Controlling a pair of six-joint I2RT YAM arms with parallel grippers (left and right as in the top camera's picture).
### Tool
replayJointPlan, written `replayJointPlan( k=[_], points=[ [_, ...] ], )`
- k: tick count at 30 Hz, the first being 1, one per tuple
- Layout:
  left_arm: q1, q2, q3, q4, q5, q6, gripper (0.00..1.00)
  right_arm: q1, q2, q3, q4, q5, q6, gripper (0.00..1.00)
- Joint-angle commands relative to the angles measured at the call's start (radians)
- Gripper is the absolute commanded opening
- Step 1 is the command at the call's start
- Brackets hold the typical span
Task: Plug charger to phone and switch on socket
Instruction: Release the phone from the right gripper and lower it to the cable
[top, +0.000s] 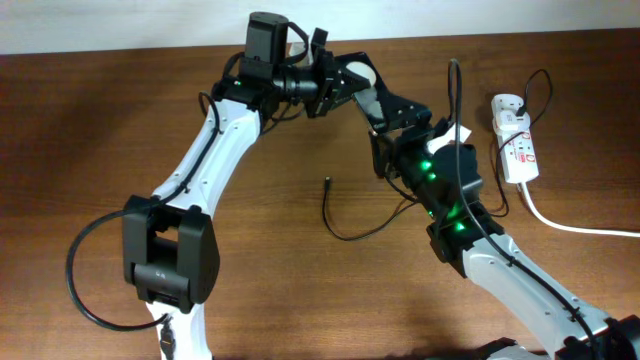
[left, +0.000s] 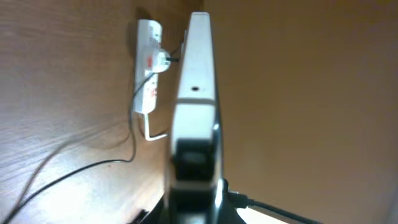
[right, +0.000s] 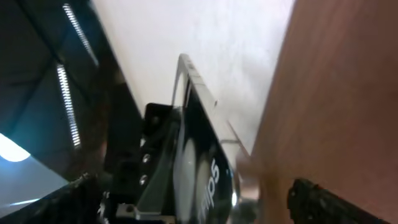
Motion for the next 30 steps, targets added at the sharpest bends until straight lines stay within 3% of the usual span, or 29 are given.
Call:
replayJointPlan(
  k=[1,7,10,14,16,19,20,23,27,30],
  points=[
    [0.041,-0.021,0.012,-0.094,-0.082,0.165,0.0,0.006,0.004,0.015,-0.065,-0.04,-0.129,0.99],
    [0.182,-0.021,0.012,-0.334,-0.142,0.396,0.0,0.005,0.003,0.015,-0.203,-0.239,-0.362,0.99],
    [0.29,-0.021,0.012,-0.414,-0.105,0.48,0.0,0.005,0.003,0.015,-0.269,-0.426,-0.716,0.99],
    [0.377,-0.021,0.012,-0.472,-0.024,0.604,0.0,0.005,0.003,0.015,-0.36,-0.477,-0.917,0.96],
    [0.41,-0.021,0.012,-0.492,-0.016,0.61,0.0,0.005,0.003,0.016,-0.411,-0.476,-0.965,0.95],
    [0.485,-0.021,0.012,-0.494,0.124,0.623,0.0,0.006,0.003,0.046,-0.52,-0.468,-1.01,0.79],
    [0.491,-0.021,0.012,-0.494,0.157,0.625,0.0,0.006,0.003,0.08,-0.602,-0.44,-1.038,0.79],
    [0.531,-0.021,0.012,-0.468,0.286,0.625,0.0,0.006,0.004,0.252,-0.919,-0.306,-1.138,0.69],
    [0.594,-0.021,0.012,-0.467,0.31,0.624,0.0,0.012,0.037,0.438,-1.139,-0.207,-1.167,0.65],
    [0.6,-0.021,0.012,-0.47,0.316,0.624,0.0,0.086,0.181,0.595,-1.242,-0.116,-1.184,0.61]
  ],
)
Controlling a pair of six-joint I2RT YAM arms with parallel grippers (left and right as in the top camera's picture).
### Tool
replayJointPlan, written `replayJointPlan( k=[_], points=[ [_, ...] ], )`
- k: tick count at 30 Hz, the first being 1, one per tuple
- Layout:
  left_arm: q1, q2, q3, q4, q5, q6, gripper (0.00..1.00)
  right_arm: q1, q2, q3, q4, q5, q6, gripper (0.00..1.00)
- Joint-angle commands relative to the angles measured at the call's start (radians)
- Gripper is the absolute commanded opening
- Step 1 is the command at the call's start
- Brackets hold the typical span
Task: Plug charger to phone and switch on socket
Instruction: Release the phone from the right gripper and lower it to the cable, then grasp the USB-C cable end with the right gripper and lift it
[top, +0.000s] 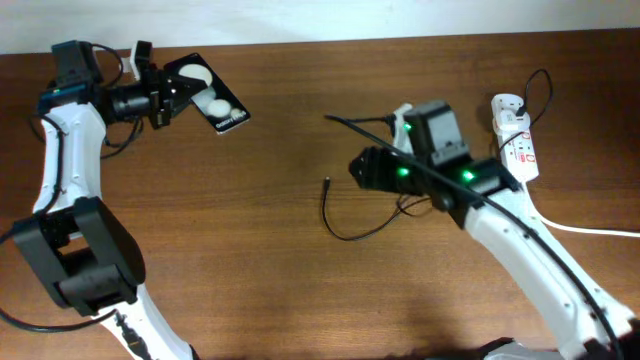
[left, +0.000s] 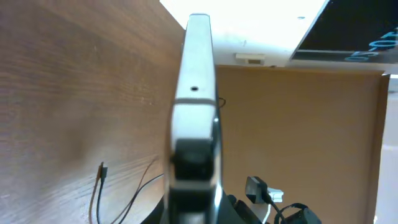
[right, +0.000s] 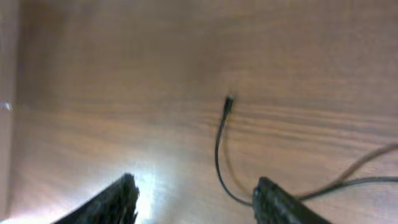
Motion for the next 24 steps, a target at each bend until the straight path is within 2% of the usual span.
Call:
replayJointPlan(
  k=[1,2,7,10,13,24],
  points=[
    [-0.001,-0.021,0.012,-0.011,0.06,0.017,0.0,0.082,0.157,0.118,-0.04,0.085,-0.02,0.61],
    [-0.001,-0.021,0.012,-0.024,0.059,0.017,0.0,0.102,0.215,0.135,-0.038,0.085,-0.009,0.61],
    [-0.002,-0.021,0.012,-0.024,0.058,0.017,0.0,0.151,0.455,0.136,0.043,0.092,0.102,0.43],
    [-0.002,-0.021,0.012,-0.024,0.058,0.017,0.0,0.152,0.517,0.135,0.069,0.092,0.108,0.4],
    [-0.015,-0.021,0.012,-0.024,0.048,0.018,0.0,0.152,0.551,0.133,0.117,0.111,0.109,0.28],
    [-0.021,-0.021,0.012,-0.039,0.048,0.017,0.0,0.152,0.62,0.132,0.192,0.133,0.116,0.25]
  ],
)
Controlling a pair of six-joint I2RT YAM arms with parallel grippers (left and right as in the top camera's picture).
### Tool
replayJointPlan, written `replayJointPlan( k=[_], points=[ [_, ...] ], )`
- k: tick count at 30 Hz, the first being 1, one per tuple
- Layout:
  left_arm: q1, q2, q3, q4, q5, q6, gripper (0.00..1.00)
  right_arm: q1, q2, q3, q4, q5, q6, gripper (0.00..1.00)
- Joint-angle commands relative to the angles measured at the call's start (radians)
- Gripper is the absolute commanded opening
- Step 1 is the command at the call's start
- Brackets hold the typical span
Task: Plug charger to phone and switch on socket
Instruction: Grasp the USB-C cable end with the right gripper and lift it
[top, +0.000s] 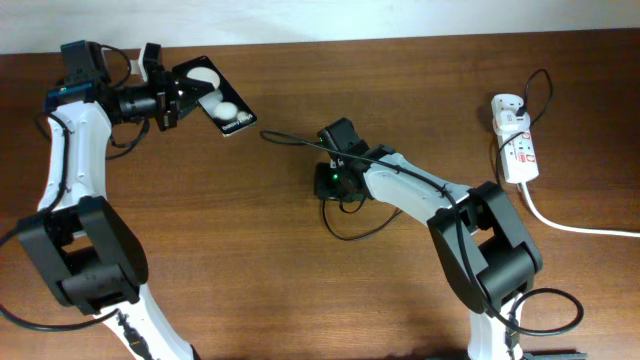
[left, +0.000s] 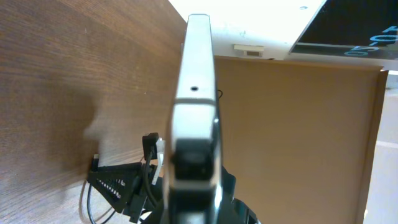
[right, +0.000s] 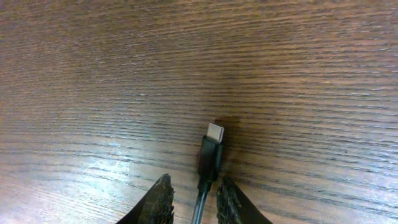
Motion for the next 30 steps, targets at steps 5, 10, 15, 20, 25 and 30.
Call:
replayJointPlan(
  k=[5,10,15,20,25,30],
  points=[
    [0.0,-0.021,0.012,-0.004,0.035,0.017,0.0,0.007,0.068,0.011,-0.003,0.019,0.001,0.2],
    [0.0,-0.021,0.012,-0.004,0.035,0.017,0.0,0.007,0.087,0.011,-0.016,0.007,0.001,0.04],
    [0.0,-0.021,0.012,-0.023,0.045,0.018,0.0,-0.018,0.085,0.02,-0.016,-0.163,-0.084,0.04],
    [-0.02,-0.021,0.012,-0.023,0.099,0.08,0.0,-0.073,0.005,0.025,-0.054,-0.286,-0.222,0.04],
    [-0.059,-0.021,0.012,-0.023,0.11,0.126,0.0,-0.074,-0.168,0.025,-0.092,-0.355,-0.296,0.04],
    [-0.061,-0.021,0.012,-0.072,0.144,0.223,0.0,-0.076,-0.392,0.025,-0.145,-0.355,-0.319,0.04]
  ],
)
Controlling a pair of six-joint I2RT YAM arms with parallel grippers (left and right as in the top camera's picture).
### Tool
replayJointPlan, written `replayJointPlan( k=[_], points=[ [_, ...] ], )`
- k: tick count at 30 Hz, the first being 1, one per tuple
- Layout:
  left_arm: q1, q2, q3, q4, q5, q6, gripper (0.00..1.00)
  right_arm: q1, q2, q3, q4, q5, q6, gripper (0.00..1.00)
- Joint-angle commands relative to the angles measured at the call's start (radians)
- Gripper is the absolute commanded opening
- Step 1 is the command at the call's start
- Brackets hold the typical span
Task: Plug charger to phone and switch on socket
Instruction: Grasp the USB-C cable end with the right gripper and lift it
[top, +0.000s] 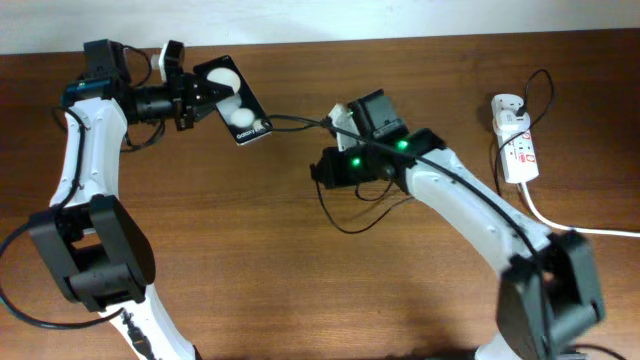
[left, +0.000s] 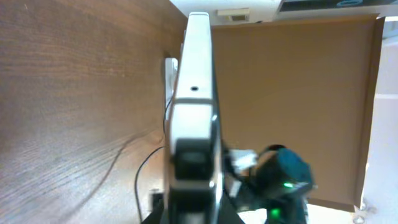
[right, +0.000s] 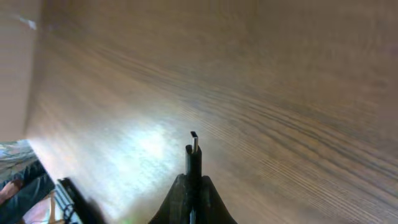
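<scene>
The black phone (top: 238, 100) hangs above the table's far left, tilted, with my left gripper (top: 200, 98) shut on it. The left wrist view shows the phone (left: 196, 93) edge-on between the fingers. My right gripper (top: 322, 172) at mid-table is shut on the charger plug (right: 193, 152), whose metal tip sticks out past the fingertips (right: 184, 186) above the wood. The black cable (top: 345, 225) loops on the table below it. The white socket strip (top: 516, 140) lies at the far right with an adapter (top: 508, 105) plugged in. The phone and plug are apart.
A white mains lead (top: 575, 228) runs from the strip off the right edge. The brown wooden table (top: 250, 260) is bare at the front. A thin black lead (top: 300, 121) spans between the phone and my right arm.
My right gripper, then open on the table astride the plug, is now shut on the plug and holds it above the wood. The phone has shifted a little to the right in my left gripper.
First both grippers were close together at the back middle, the left holding the phone. Then the phone was at the far left and my right gripper hung open over the cable end. Then it straddled the plug, and now grips it.
</scene>
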Motion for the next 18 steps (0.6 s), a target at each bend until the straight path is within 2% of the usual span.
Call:
replayJointPlan(
  k=[1,11,15,18],
  points=[
    [0.0,-0.021,0.012,-0.004,0.063,0.053,0.0,-0.011,-0.121,0.002,-0.031,-0.021,-0.029,0.04],
    [-0.111,-0.021,0.012,0.001,0.166,0.187,0.0,-0.176,-0.233,-0.006,-0.068,-0.42,-0.087,0.04],
    [-0.146,-0.021,0.012,0.036,0.201,0.195,0.0,-0.238,-0.359,-0.114,-0.067,-0.42,-0.087,0.04],
    [-0.179,-0.021,0.012,0.086,0.241,0.192,0.0,-0.277,-0.473,-0.248,-0.002,-0.443,0.003,0.04]
  ],
)
